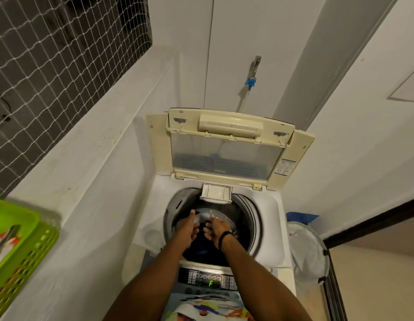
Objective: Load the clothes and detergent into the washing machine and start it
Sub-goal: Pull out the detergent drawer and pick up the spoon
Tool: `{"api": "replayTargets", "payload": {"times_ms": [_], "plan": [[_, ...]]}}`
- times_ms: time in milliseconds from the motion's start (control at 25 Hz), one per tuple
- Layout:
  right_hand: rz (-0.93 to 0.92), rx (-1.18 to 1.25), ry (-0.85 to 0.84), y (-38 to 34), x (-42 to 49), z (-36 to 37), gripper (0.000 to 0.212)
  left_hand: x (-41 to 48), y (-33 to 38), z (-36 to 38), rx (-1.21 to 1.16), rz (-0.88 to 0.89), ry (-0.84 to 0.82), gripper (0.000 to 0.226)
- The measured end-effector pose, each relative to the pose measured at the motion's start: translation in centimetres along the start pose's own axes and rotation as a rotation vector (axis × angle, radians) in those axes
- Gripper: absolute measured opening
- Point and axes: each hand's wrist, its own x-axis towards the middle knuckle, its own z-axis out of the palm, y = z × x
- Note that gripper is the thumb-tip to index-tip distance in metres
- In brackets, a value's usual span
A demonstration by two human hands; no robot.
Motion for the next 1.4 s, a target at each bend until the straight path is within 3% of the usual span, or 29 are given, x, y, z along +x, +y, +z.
{"api": "replayTargets", "payload": {"times_ms": [160, 600, 960, 1400], "plan": [[-0.031, -0.012, -0.025, 1.0, -2.9, 0.3, 0.017, -2.0, -0.8, -1.4, -0.059, 0.013, 0.029, 0.045], [-0.030, -0.115, -0.063, 3.1, -7.7, -1.1, 0.018, -6.5, -2.5, -3.2, -0.193, 0.061, 0.150, 0.046], [-0.063, -0.102, -0.071, 2.1, -9.8, -3.0, 0.021, -10.4, -2.3, -2.4, -0.274, 0.118, 0.148, 0.039], [-0.097, -0.074, -0.211, 2.4, -12.9, -1.0, 0.023, -13.9, -1.3, -4.9, -0.335, 0.199, 0.203, 0.049]]}}
